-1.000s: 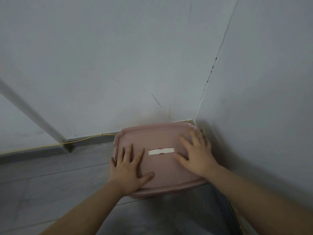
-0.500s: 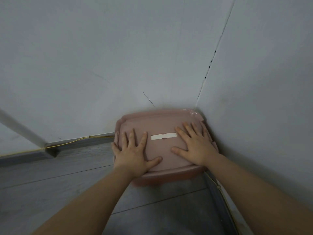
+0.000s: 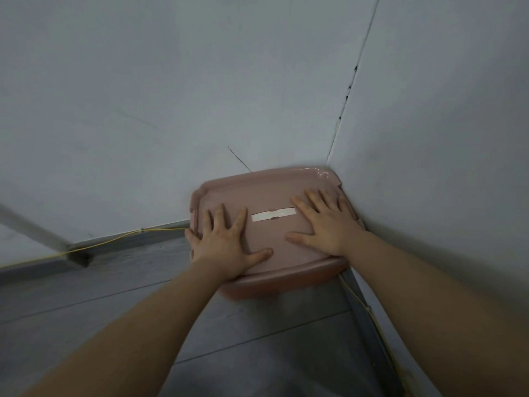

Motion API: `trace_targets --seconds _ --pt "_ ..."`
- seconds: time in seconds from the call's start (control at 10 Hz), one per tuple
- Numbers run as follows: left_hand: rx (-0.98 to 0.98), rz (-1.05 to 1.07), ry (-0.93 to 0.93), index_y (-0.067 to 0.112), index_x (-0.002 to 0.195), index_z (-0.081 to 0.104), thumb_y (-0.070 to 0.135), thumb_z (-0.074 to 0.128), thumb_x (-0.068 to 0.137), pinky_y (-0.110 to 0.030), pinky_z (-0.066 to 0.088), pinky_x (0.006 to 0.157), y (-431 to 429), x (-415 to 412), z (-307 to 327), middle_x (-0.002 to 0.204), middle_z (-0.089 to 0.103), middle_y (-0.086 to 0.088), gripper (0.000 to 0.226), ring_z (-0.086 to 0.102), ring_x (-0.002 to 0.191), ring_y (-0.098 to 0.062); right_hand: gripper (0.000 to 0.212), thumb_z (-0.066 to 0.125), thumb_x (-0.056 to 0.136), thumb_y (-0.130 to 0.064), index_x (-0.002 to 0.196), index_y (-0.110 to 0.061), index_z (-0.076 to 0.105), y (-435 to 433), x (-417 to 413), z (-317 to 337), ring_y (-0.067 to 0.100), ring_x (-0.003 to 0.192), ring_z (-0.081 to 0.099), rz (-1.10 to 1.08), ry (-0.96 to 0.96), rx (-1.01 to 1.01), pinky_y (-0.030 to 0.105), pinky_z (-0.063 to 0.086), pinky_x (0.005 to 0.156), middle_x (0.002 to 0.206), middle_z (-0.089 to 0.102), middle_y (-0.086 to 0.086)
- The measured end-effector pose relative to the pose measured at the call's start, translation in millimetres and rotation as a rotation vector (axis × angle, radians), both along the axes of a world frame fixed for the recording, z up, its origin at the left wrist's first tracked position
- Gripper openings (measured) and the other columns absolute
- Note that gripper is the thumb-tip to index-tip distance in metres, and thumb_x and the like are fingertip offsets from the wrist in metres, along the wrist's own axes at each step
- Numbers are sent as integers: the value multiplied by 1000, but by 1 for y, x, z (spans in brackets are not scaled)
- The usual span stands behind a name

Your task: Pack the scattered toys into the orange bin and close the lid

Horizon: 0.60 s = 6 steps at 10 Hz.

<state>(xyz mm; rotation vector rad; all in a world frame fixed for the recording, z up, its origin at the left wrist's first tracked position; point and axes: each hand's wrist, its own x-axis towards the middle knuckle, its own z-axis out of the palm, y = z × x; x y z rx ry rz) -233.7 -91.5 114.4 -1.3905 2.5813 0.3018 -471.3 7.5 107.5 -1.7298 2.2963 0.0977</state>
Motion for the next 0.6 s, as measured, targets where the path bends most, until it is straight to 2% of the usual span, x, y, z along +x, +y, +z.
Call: trace_targets --seconds 0.1,0.2,0.3,0.4,0.5,0.6 --pt "15 1 -55 46 152 0 100 34 56 -72 14 108 -3 -3 10 164 -1 -8 115 2 150 -35 101 21 74 -94 154 -43 -13 -3 7 10 30 152 -16 -17 -7 109 62 -2 119 166 -20 -2" --pt "-22 42 -90 45 150 12 95 39 61 -73 13 107 10 -8 21 159 14 -14 106 11 147 -36 96 29 82 -87 156 -40 -11 0 20 20 30 153 -15 -86 2 150 65 5 118 166 -19 -2" --pt "-69 90 37 47 145 22 87 44 69 -69 17 110 29 -1 33 151 28 -14 89 20 145 -34 90 32 85 -83 157 -40 -1 3 36 29 33 152 -17 -179 40 155 65 6 117 167 -13 -2" --pt "-51 132 124 43 148 26 85 44 73 -64 19 113 43 20 57 154 27 -10 87 22 146 -32 84 43 88 -76 155 -34 16 7 53 44 36 151 -15 -267 65 123 64 12 114 167 -5 3" --pt "-117 148 170 43 146 32 80 47 76 -59 24 113 47 60 83 154 27 -9 81 32 141 -32 79 54 89 -64 153 -27 25 12 75 54 38 152 -6 -297 68 65 63 21 114 166 3 7" --pt "-258 145 292 40 142 41 75 51 78 -55 29 112 51 104 99 152 30 -9 74 38 136 -33 77 60 88 -60 151 -27 29 13 97 65 39 151 5 -171 135 -63 61 28 113 163 12 11"
